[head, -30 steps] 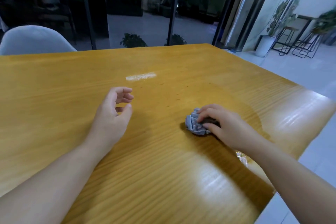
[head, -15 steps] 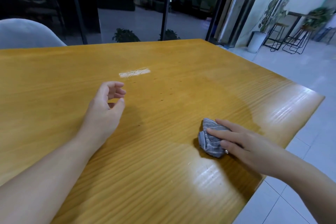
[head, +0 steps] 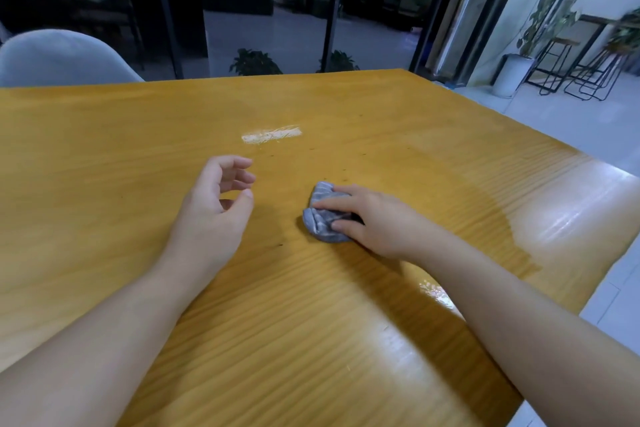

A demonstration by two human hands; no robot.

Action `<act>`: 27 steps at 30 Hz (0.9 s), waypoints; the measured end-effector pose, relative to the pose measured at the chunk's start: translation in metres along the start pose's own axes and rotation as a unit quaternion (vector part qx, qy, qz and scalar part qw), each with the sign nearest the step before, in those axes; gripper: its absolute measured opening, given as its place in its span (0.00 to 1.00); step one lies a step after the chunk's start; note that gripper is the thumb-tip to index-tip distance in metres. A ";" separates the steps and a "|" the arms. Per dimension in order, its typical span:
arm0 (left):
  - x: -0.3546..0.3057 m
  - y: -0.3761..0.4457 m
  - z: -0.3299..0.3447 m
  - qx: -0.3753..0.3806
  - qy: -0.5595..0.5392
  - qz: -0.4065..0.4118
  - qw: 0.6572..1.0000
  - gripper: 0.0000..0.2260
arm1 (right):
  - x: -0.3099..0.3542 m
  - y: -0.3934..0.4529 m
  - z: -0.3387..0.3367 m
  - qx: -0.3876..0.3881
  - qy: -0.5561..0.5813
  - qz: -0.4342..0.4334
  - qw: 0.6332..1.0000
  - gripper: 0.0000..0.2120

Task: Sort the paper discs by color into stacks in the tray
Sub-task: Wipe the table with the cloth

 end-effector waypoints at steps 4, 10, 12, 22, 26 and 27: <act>0.004 0.004 -0.001 -0.006 -0.010 -0.005 1.000 0.15 | 0.006 0.053 -0.012 -0.016 -0.002 -0.008 1.000 0.19; 0.010 0.007 0.000 -0.007 -0.027 -0.027 0.999 0.13 | -0.002 0.126 -0.030 -0.042 0.022 0.014 0.999 0.19; 0.013 0.009 -0.002 -0.015 -0.040 -0.036 0.998 0.13 | -0.010 0.146 -0.038 -0.065 0.034 0.032 0.997 0.19; 0.018 0.011 -0.003 -0.028 -0.063 -0.052 0.996 0.12 | -0.071 0.185 -0.057 -0.101 -0.004 0.166 0.981 0.23; 0.015 0.011 -0.003 -0.025 -0.052 -0.052 0.997 0.13 | -0.044 0.168 -0.041 -0.066 0.001 0.083 0.994 0.20; 0.015 0.010 -0.003 -0.026 -0.054 -0.054 0.997 0.12 | -0.036 0.158 -0.037 -0.061 0.004 0.065 0.996 0.19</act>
Point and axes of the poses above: each hand's wrist, its own y-axis towards the middle knuckle, its own z-axis out of the palm, x = y × z, the point moved 8 cm from there along y, towards the middle knuckle, and after that the axes turned 8 degrees about x, right-handed, at the moved point
